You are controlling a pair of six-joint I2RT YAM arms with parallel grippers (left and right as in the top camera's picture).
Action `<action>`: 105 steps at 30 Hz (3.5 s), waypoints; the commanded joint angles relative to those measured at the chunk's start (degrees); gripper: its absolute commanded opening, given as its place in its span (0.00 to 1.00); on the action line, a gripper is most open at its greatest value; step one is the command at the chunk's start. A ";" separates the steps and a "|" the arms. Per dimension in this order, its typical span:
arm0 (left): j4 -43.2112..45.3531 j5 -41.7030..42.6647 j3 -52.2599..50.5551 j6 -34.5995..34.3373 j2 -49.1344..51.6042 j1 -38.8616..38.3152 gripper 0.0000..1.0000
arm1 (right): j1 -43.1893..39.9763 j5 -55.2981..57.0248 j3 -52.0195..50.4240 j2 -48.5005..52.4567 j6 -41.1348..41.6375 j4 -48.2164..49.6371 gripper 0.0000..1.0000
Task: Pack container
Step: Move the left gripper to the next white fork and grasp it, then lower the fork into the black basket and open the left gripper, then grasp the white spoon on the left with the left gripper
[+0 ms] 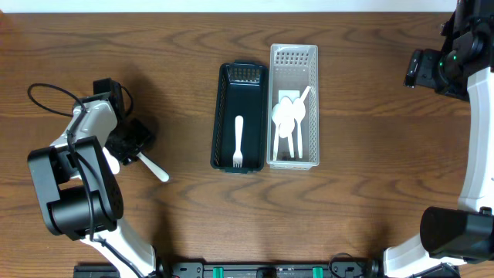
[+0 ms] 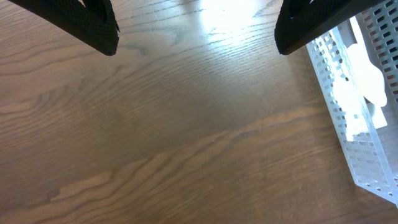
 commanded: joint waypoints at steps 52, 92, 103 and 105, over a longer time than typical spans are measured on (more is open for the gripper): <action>-9.22 -3.93 17.55 7.58 -10.10 -42.86 0.06 | -0.35 -1.60 0.11 0.02 -0.81 -0.55 0.83; -24.24 -16.68 23.08 9.09 -21.90 1.64 0.83 | -0.35 -1.18 0.11 0.02 -0.81 0.11 0.87; -2.21 -8.11 -2.47 10.36 -17.14 11.67 0.85 | -0.35 -1.38 0.11 0.02 -0.79 0.13 0.89; -0.04 -8.11 -3.98 10.34 -15.26 11.65 0.85 | -0.35 -1.38 0.11 0.02 -0.79 0.13 0.91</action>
